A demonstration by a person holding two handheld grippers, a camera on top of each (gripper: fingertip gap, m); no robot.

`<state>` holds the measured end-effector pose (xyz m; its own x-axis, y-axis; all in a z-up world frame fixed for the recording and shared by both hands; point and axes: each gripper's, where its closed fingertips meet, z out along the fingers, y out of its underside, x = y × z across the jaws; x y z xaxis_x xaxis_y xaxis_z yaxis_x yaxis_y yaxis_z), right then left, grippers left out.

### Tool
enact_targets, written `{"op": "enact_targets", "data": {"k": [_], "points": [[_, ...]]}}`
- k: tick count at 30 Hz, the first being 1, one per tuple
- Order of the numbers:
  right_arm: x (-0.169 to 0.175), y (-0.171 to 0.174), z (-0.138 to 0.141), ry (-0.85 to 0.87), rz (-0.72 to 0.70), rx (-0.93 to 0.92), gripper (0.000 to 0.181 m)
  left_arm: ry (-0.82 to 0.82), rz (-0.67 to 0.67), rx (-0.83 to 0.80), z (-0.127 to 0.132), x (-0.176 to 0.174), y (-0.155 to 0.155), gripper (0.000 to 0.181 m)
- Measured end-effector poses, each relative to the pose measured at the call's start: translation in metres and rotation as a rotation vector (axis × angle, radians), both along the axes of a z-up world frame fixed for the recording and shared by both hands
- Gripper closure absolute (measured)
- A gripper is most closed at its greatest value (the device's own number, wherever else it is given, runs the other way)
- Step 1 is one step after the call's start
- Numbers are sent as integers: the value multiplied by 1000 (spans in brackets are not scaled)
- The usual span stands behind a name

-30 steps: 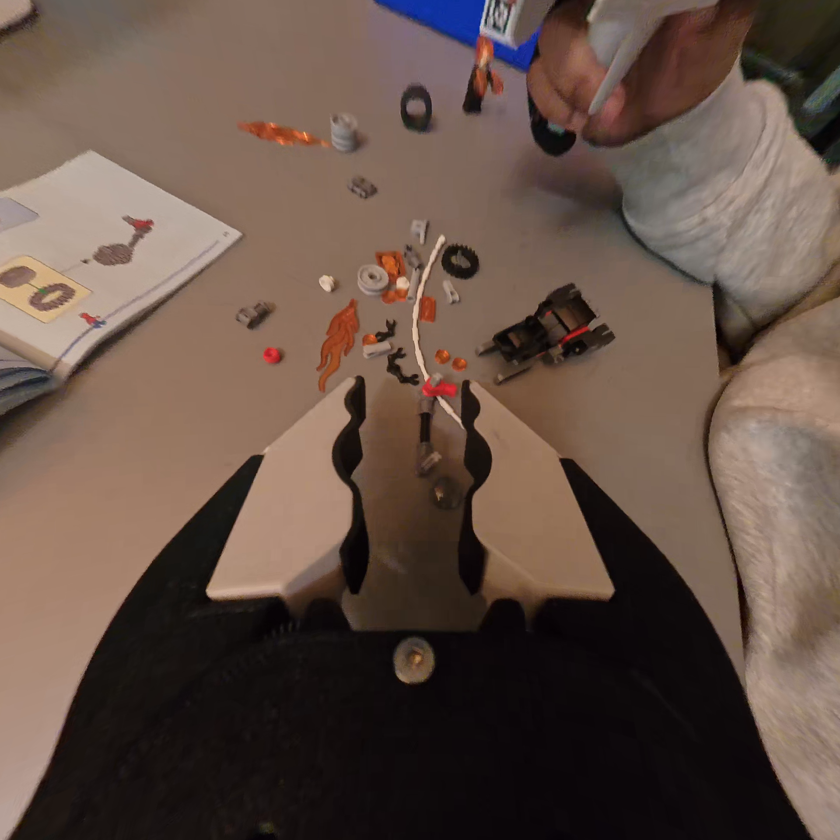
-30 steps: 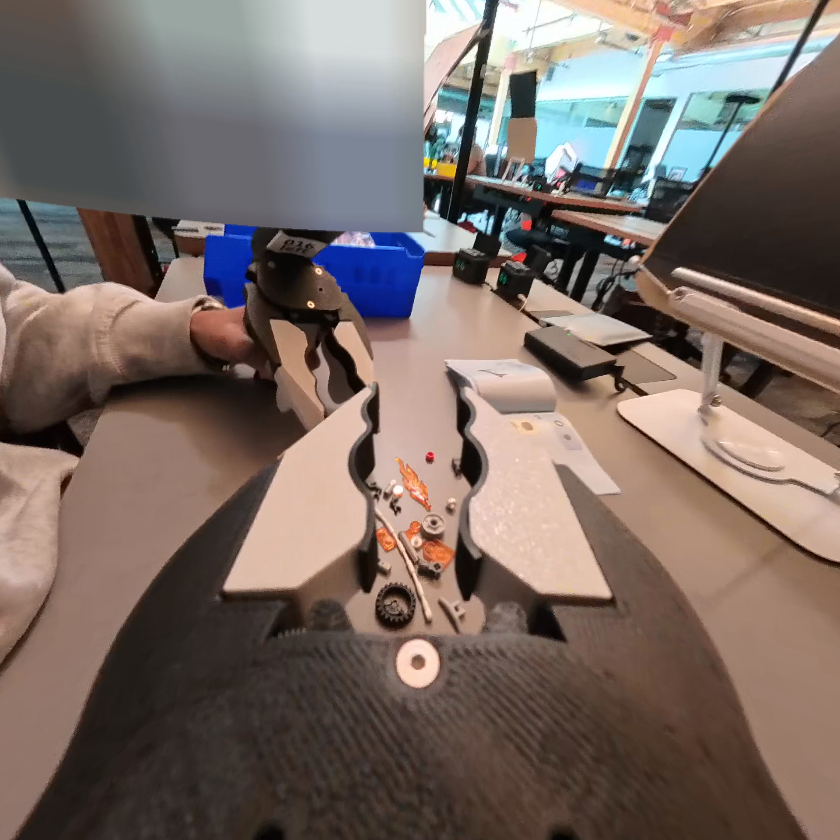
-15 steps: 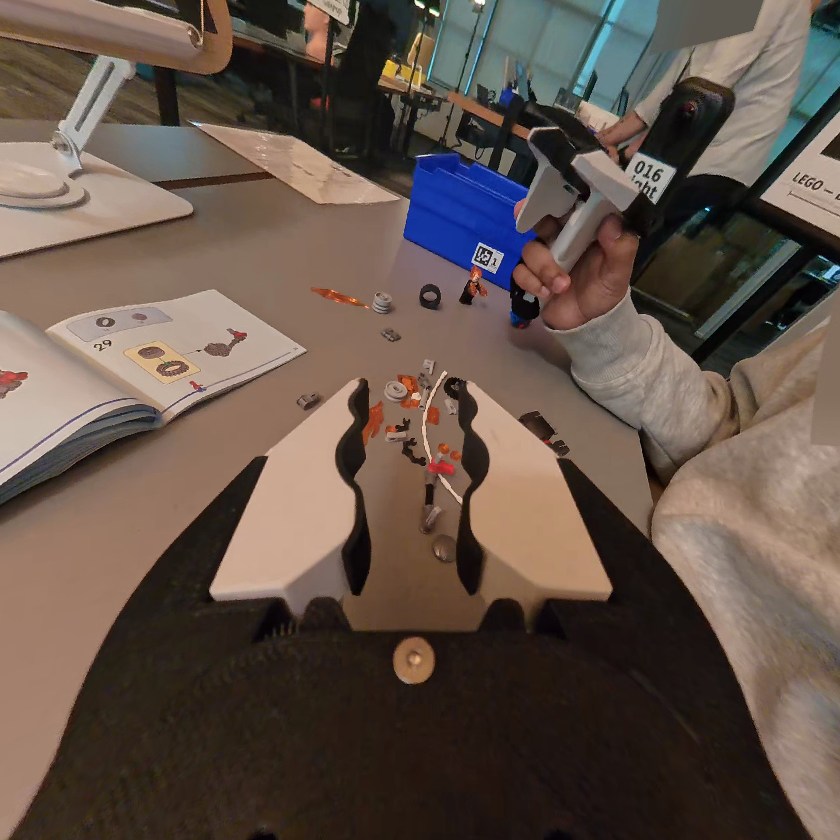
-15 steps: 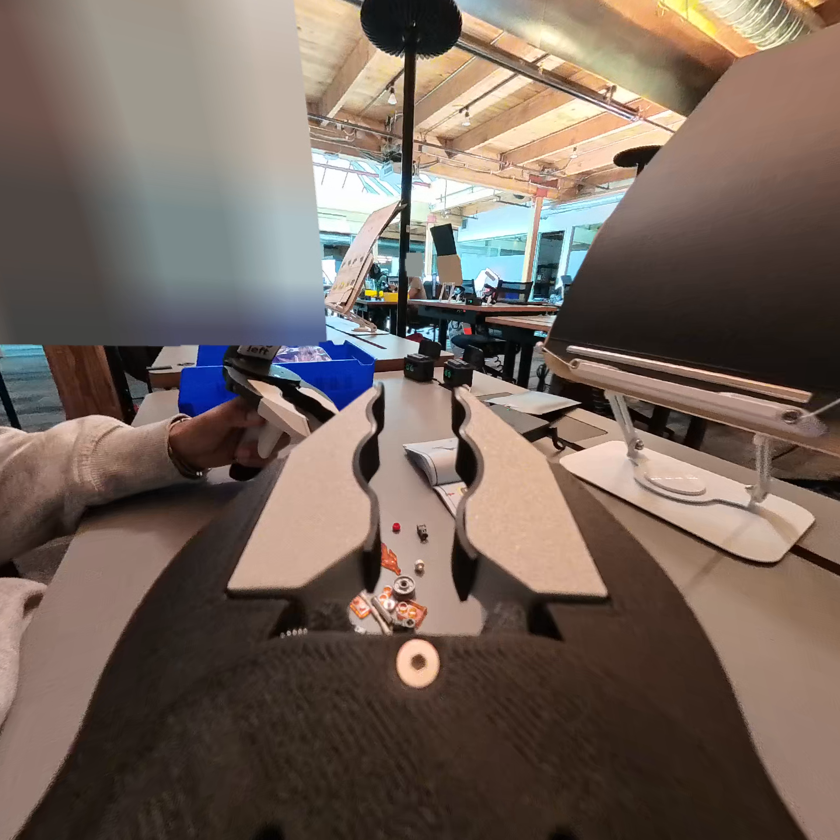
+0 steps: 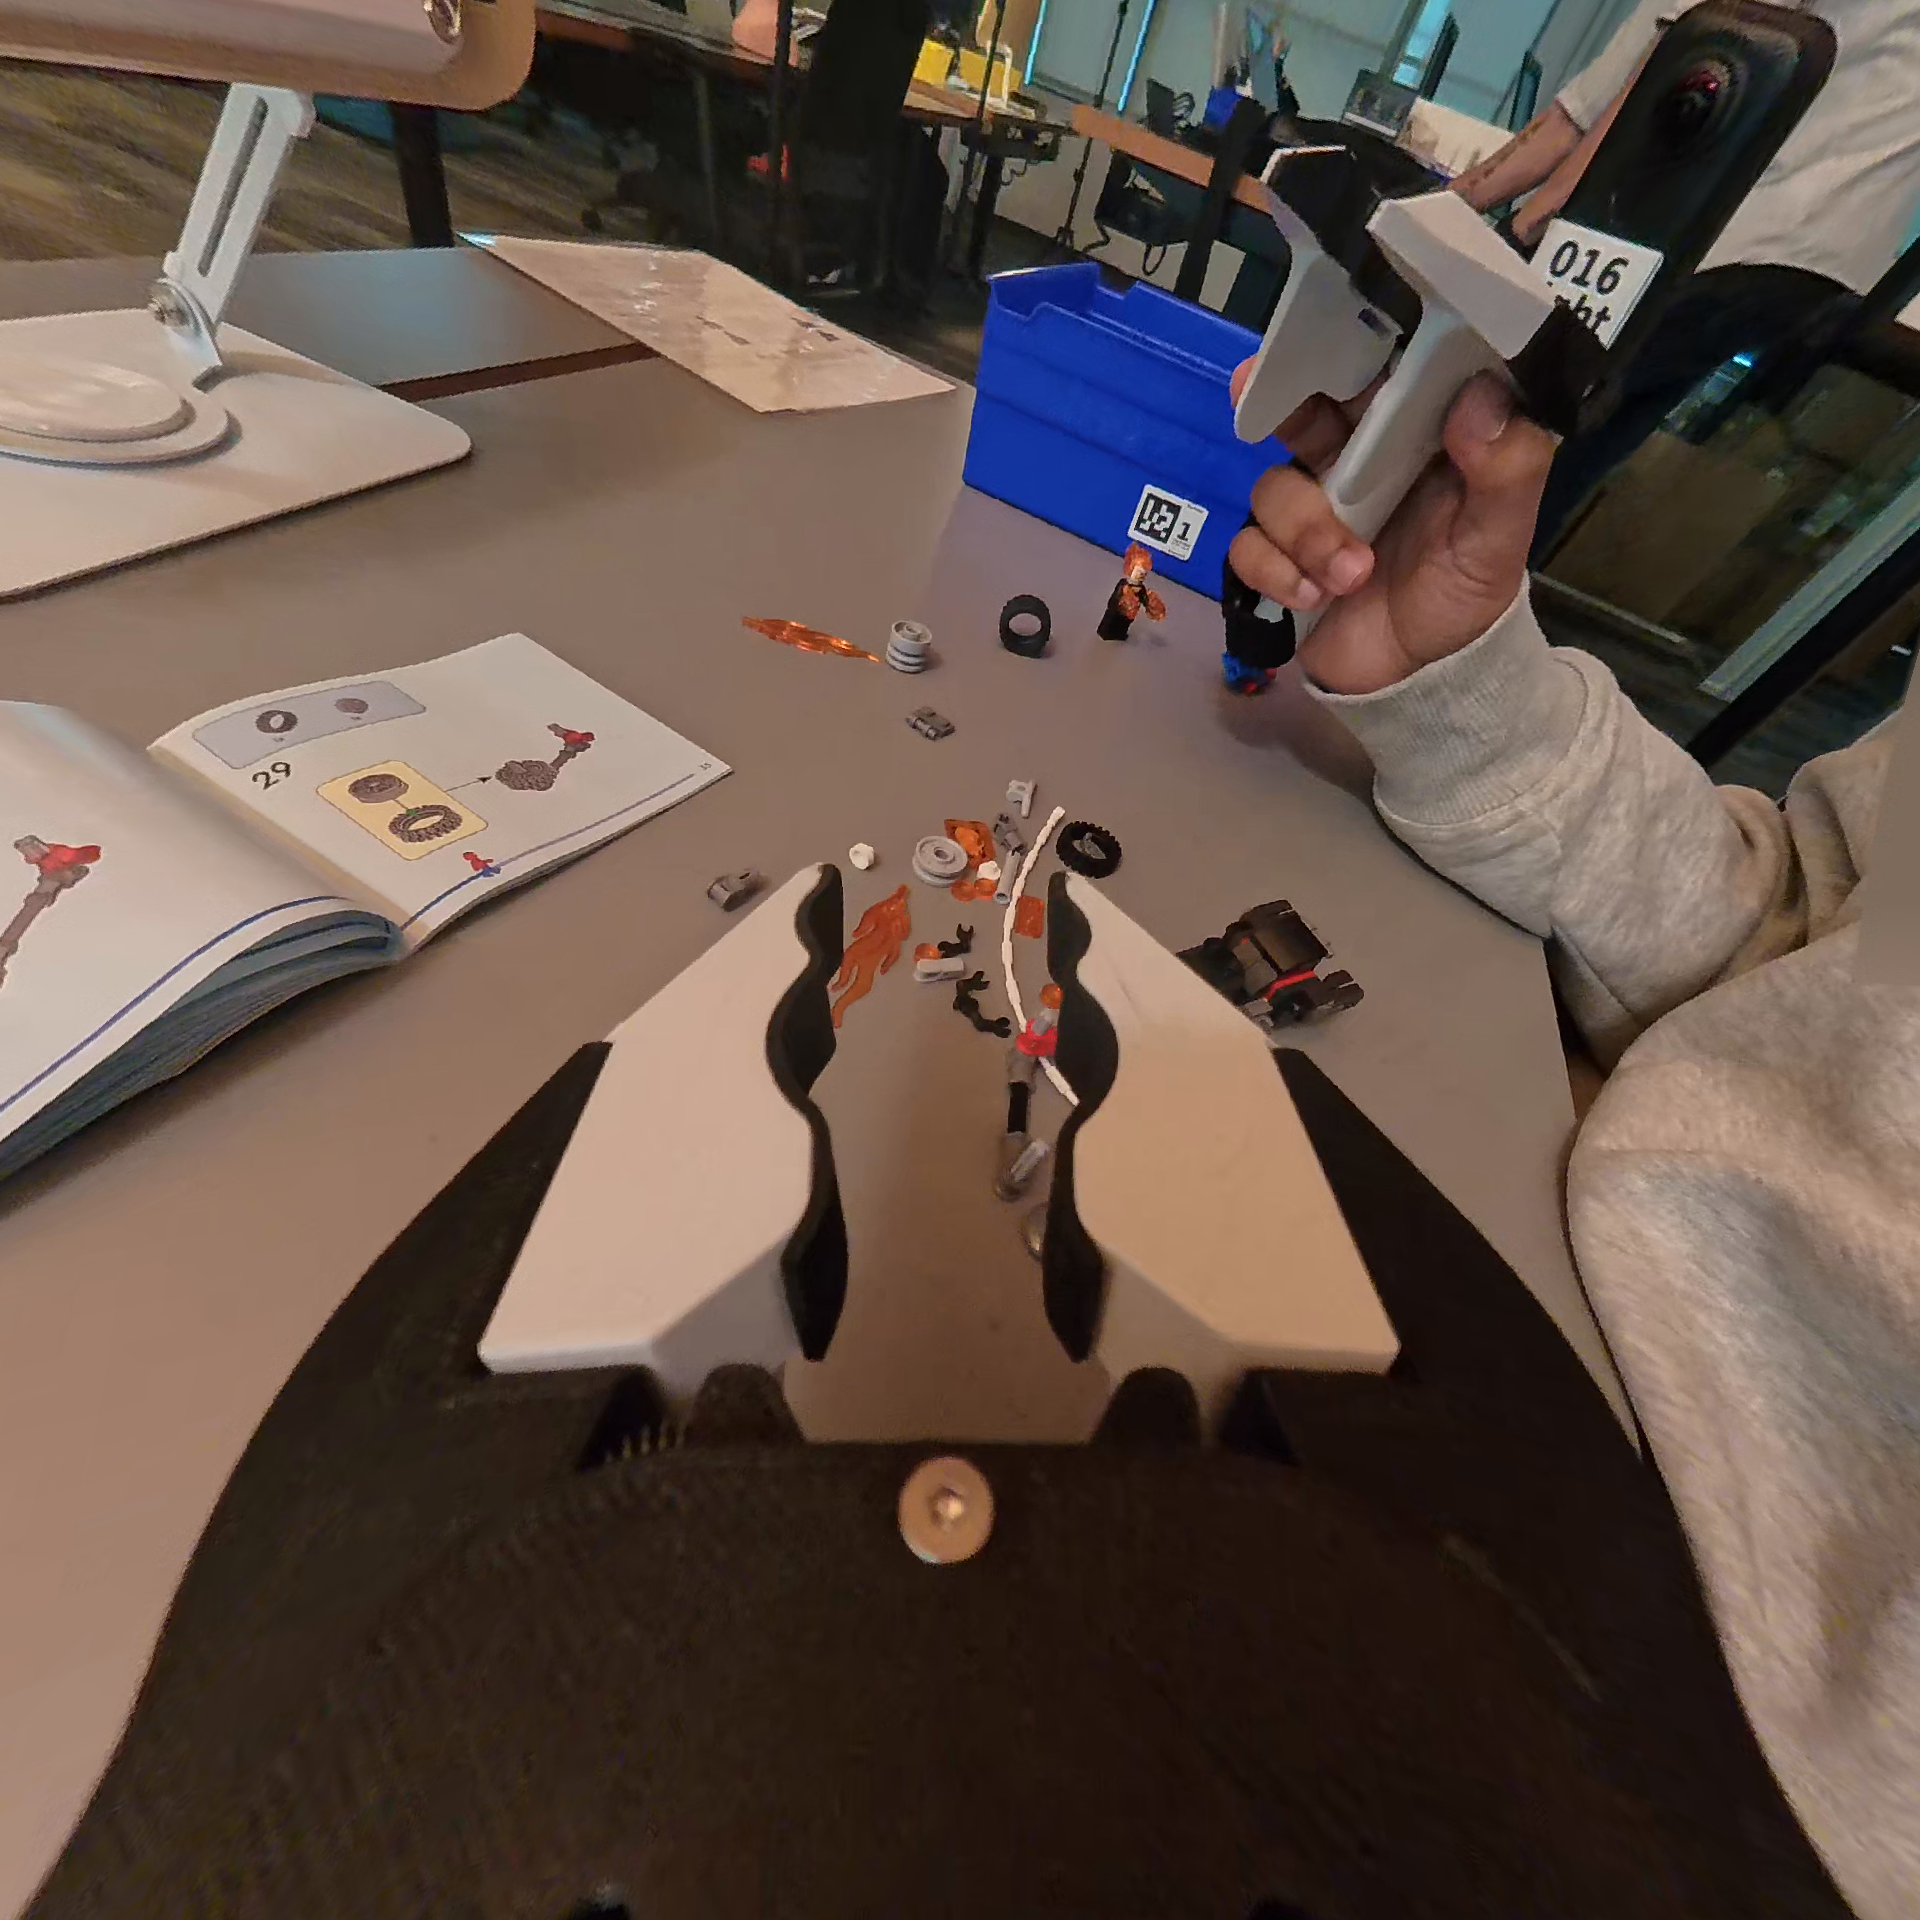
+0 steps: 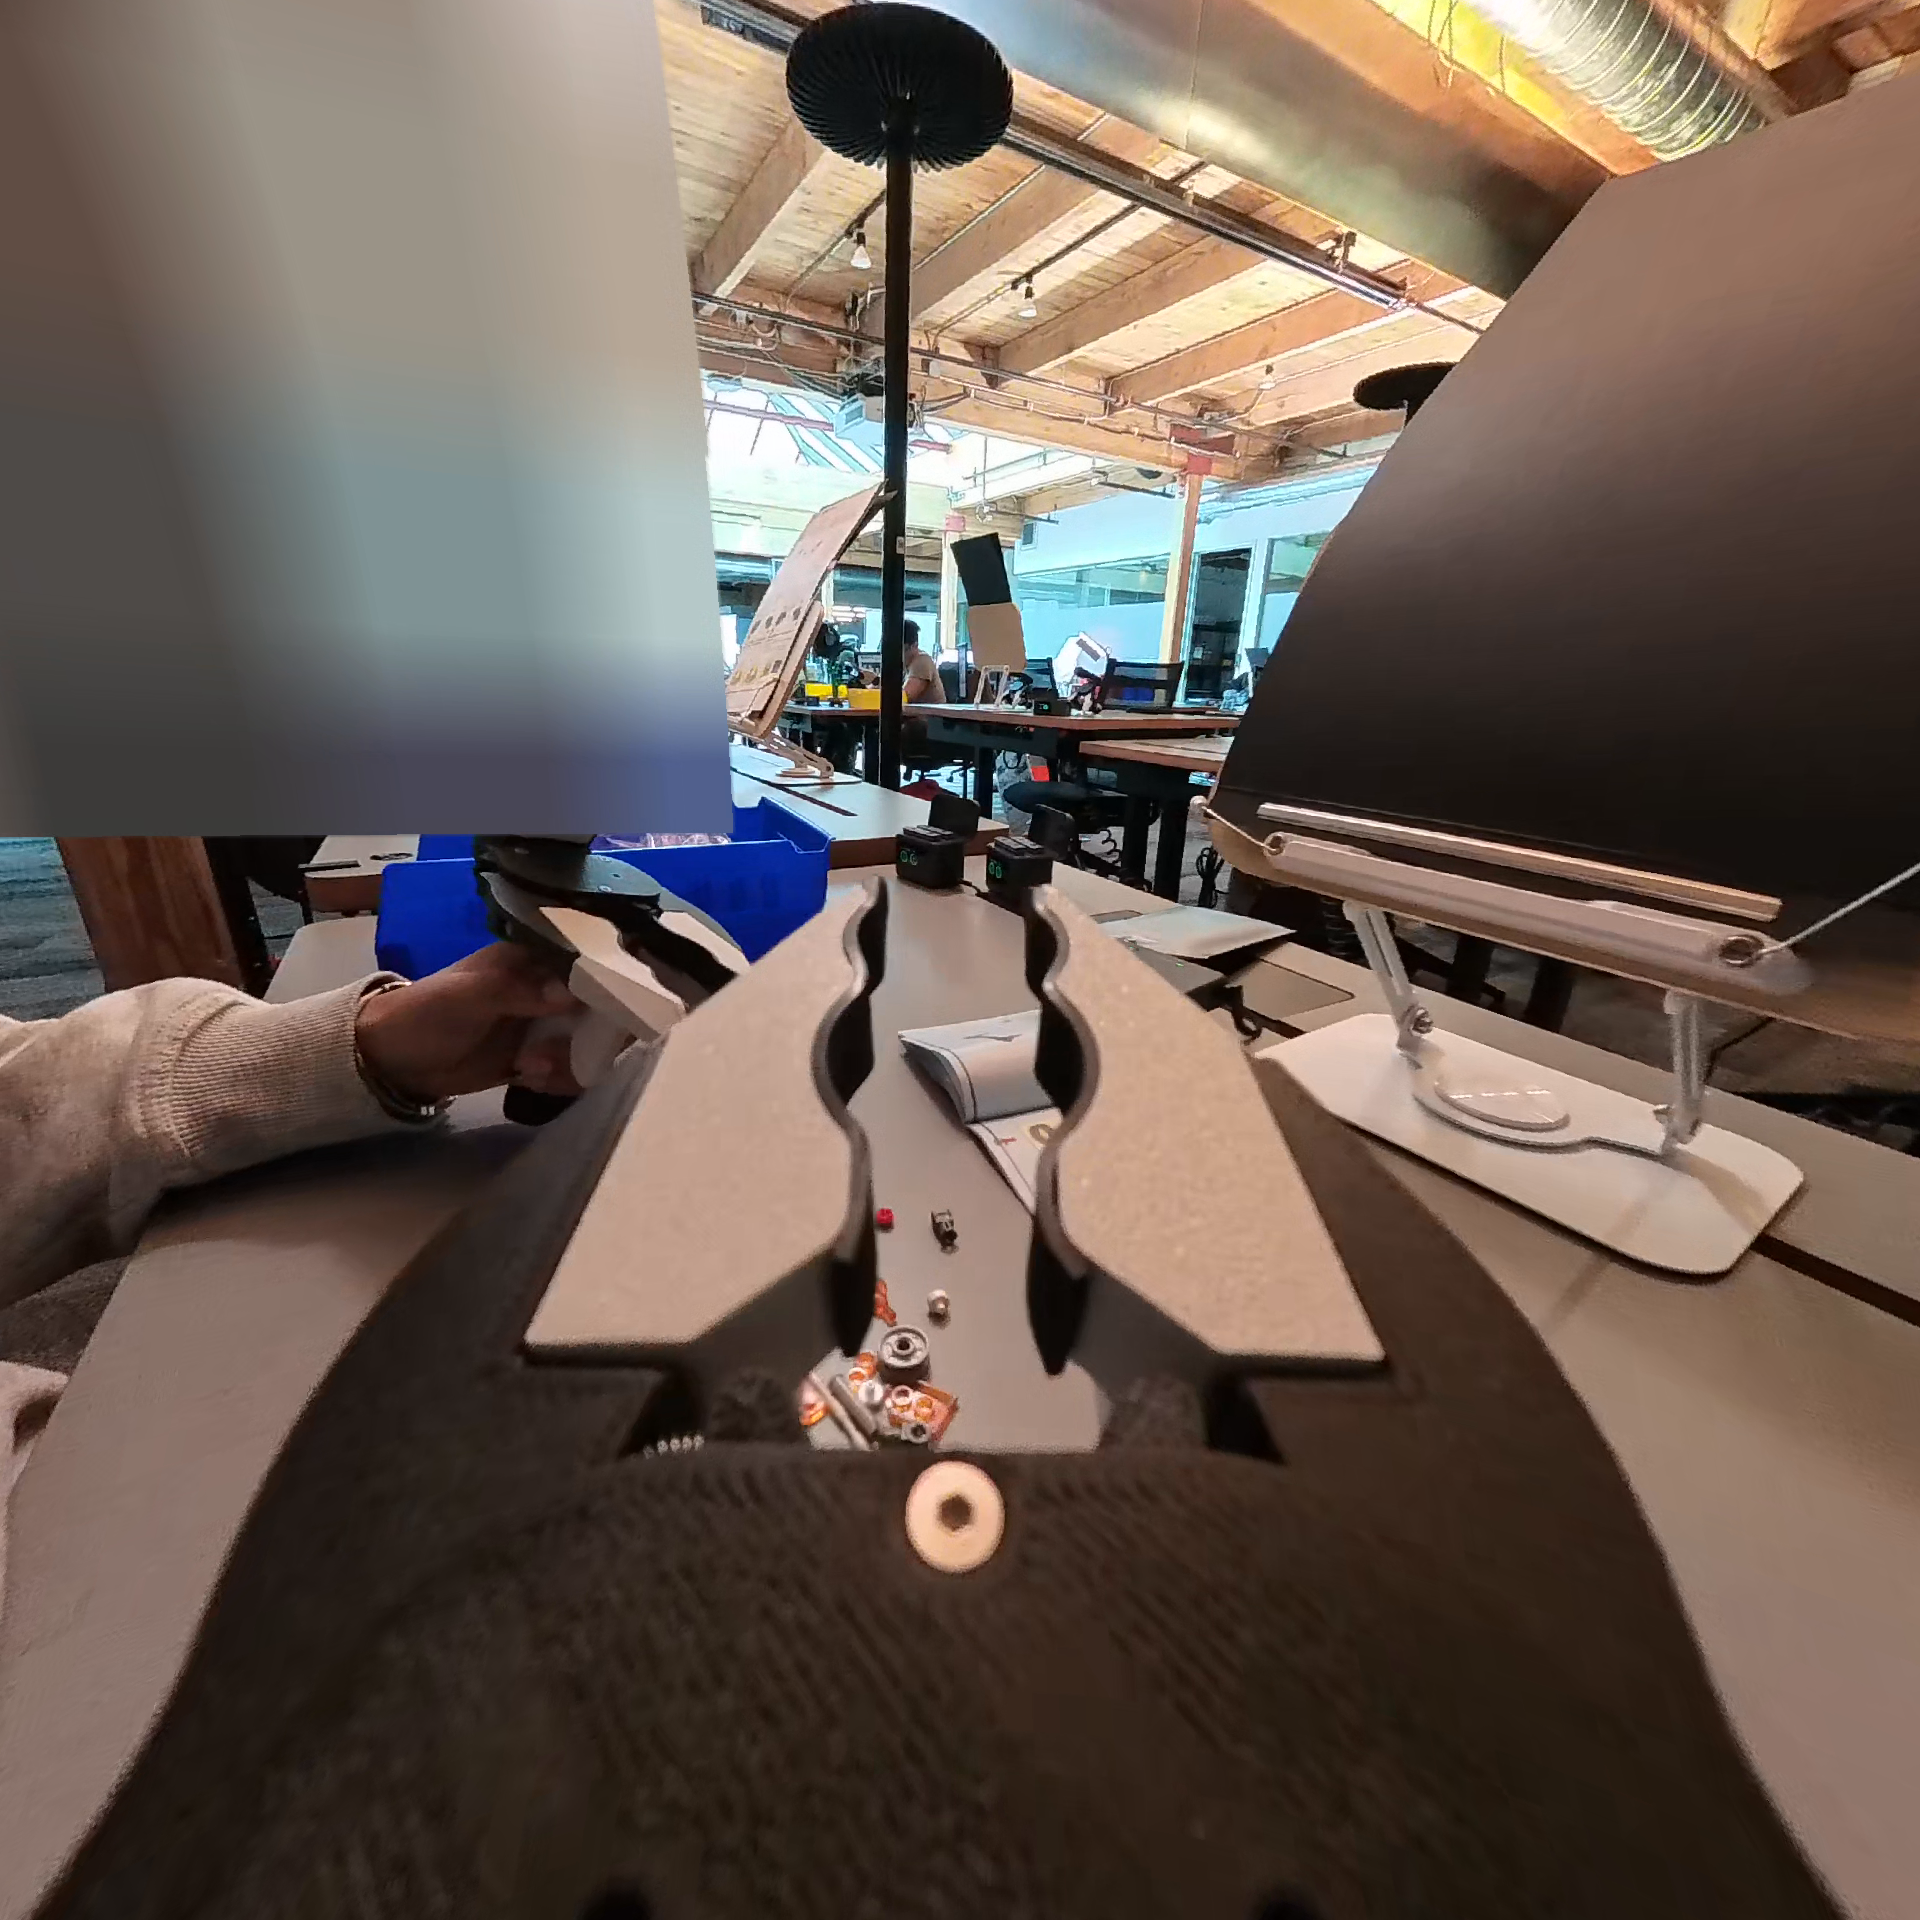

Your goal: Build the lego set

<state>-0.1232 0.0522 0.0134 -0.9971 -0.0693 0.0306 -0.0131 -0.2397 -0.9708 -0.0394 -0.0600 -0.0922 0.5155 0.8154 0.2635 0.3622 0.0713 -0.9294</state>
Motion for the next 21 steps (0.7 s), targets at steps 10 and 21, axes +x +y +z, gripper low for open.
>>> {"op": "enact_targets", "data": {"k": [10, 21], "points": [[-7, 5, 5, 3, -46, -30, 158, 6, 7, 9, 2, 0, -1, 143], [-12, 7, 6, -9, -72, -43, 157, 5, 9, 10, 1, -1, -1, 144]]}}
